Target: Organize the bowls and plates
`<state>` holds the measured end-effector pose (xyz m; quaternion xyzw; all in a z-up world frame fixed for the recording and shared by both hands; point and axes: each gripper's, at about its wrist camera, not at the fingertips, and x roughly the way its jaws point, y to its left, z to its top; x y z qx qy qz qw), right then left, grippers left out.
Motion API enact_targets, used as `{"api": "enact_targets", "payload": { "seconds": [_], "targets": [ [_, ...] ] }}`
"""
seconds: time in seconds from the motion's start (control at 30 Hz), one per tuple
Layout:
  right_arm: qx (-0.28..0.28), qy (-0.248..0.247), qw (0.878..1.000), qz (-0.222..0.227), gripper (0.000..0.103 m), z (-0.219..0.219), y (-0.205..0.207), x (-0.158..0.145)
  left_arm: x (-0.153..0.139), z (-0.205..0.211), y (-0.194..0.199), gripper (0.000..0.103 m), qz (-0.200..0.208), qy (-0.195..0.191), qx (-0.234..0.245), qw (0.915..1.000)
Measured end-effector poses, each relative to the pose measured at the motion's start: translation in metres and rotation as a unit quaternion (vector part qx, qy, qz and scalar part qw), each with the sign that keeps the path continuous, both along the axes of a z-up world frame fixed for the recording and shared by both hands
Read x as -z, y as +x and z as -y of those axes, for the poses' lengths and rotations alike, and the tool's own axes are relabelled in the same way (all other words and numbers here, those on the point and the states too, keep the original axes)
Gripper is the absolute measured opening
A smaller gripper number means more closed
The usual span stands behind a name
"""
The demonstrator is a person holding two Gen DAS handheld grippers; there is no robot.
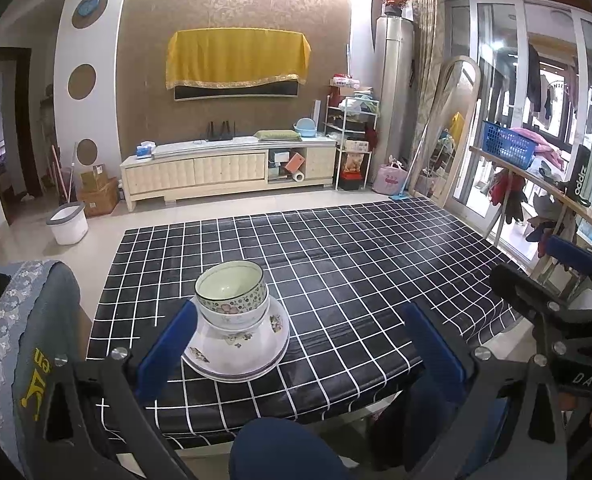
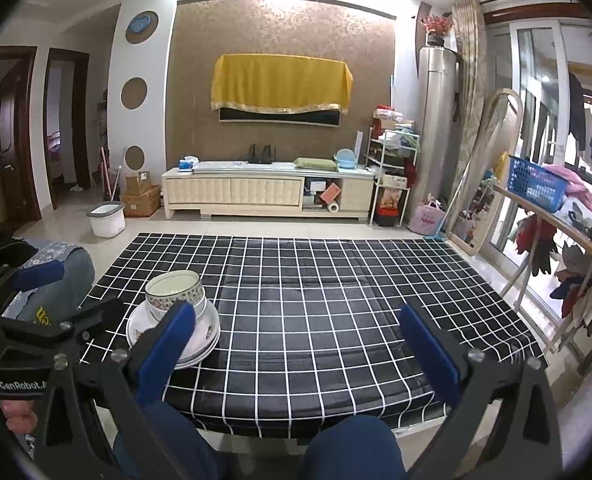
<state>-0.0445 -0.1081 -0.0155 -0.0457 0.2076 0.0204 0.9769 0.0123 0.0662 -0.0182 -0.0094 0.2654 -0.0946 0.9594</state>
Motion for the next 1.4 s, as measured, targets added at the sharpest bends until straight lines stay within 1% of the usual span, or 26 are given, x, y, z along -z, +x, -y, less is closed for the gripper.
{"api": "enact_targets", "payload": {
  "seconds": [0.47, 0.67, 0.9, 1.2, 1.4],
  "targets": [
    [0.002, -0.002, 1.000, -0.002, 0.103, 0.0017, 0.0005, -0.0005, -0.0012, 0.0039, -0.0032, 0.103, 0.003, 0.000, 0.003, 1.0000],
    [0.003, -0.004, 1.000, 0.004, 0.103, 0.0015, -0.0009, -0.0022, -0.0020, 0.0054, -0.0044, 0.103, 0.005, 0.003, 0.003, 1.0000],
    [0.003, -0.002, 1.000, 0.005, 0.103, 0.0018, -0.0022, -0.0018, -0.0010, 0.0048, -0.0031, 0.103, 0.000, -0.006, 0.009, 0.9999],
    [0.005, -0.003, 1.000, 0.006, 0.103, -0.0004, -0.0021, -0.0026, -0.0025, 0.0045, -0.0017, 0.103, 0.000, -0.007, 0.014, 0.9999],
    [0.008, -0.002, 1.000, 0.003, 0.103, 0.0008, -0.0005, -0.0014, -0.0025, 0.0075, -0.0025, 0.103, -0.003, 0.000, 0.008, 1.0000]
  ]
}}
